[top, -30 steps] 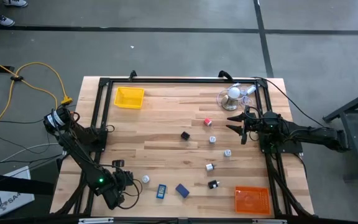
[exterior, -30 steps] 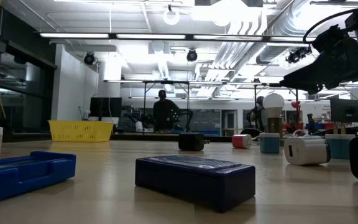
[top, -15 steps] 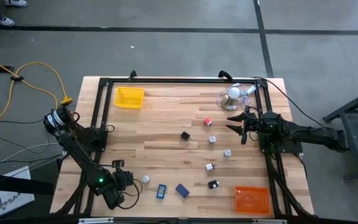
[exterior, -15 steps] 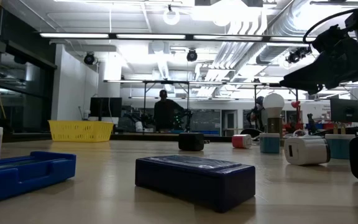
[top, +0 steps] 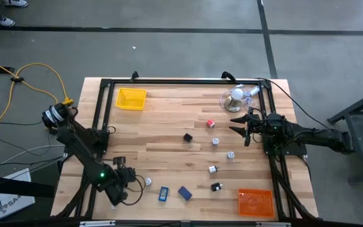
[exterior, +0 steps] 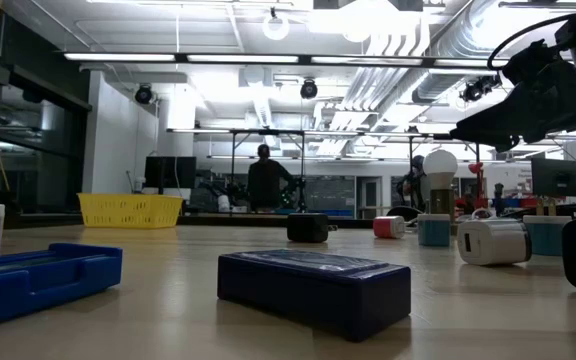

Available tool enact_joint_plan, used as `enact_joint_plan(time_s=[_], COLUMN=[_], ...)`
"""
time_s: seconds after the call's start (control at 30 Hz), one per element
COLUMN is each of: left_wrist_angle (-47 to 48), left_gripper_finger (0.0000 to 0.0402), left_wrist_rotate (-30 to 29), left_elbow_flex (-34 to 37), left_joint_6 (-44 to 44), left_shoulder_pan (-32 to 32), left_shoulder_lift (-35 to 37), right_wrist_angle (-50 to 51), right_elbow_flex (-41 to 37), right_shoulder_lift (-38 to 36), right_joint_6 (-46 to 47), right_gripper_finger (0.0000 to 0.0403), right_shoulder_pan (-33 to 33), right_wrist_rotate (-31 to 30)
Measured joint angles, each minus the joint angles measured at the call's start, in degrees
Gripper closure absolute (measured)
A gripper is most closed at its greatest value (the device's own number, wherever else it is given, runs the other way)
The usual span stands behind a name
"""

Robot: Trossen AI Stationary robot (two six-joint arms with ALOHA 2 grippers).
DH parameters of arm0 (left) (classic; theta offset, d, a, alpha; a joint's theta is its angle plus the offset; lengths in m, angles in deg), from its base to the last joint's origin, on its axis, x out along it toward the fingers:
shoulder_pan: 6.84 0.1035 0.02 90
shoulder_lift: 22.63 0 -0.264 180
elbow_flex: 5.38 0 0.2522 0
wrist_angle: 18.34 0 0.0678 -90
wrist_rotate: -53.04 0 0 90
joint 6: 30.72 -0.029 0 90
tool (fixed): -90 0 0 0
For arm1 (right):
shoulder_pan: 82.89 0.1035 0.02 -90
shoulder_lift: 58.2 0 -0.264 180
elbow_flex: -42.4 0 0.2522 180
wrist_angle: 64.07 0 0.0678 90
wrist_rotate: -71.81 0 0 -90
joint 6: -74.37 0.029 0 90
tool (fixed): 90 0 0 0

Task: Pick & Place Office items
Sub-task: Put the light blue digital timer into the yellow bin

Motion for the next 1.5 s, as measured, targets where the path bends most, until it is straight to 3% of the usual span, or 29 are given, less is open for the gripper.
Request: enact_joint_plan(time_s=[0.53, 1.2, 1.5], left_wrist_angle=[9.9, 9.6, 2.7], left_gripper_finger=[0.0346, 0.0345, 0.0345], left_wrist_rotate=[-0.2, 1.2, 2.0], left_elbow_flex=[0.0, 0.0, 0.0], left_joint_6=[-15.8, -27.6, -35.3], left_shoulder_pan=[24.6, 59.2, 76.3], left_shoulder_lift=[13.5, 20.4, 20.4], right_wrist_angle=[0.0, 0.0, 0.0], right_elbow_flex=[0.0, 0.0, 0.0], right_shoulder_lift=[0.0, 0.0, 0.0], right_joint_6=[0.0, 0.0, 0.0], right_gripper_finger=[0.0245, 0.0245, 0.0245], right_shoulder_pan=[0.0, 0.0, 0.0], right_wrist_rotate=[0.0, 0.0, 0.0])
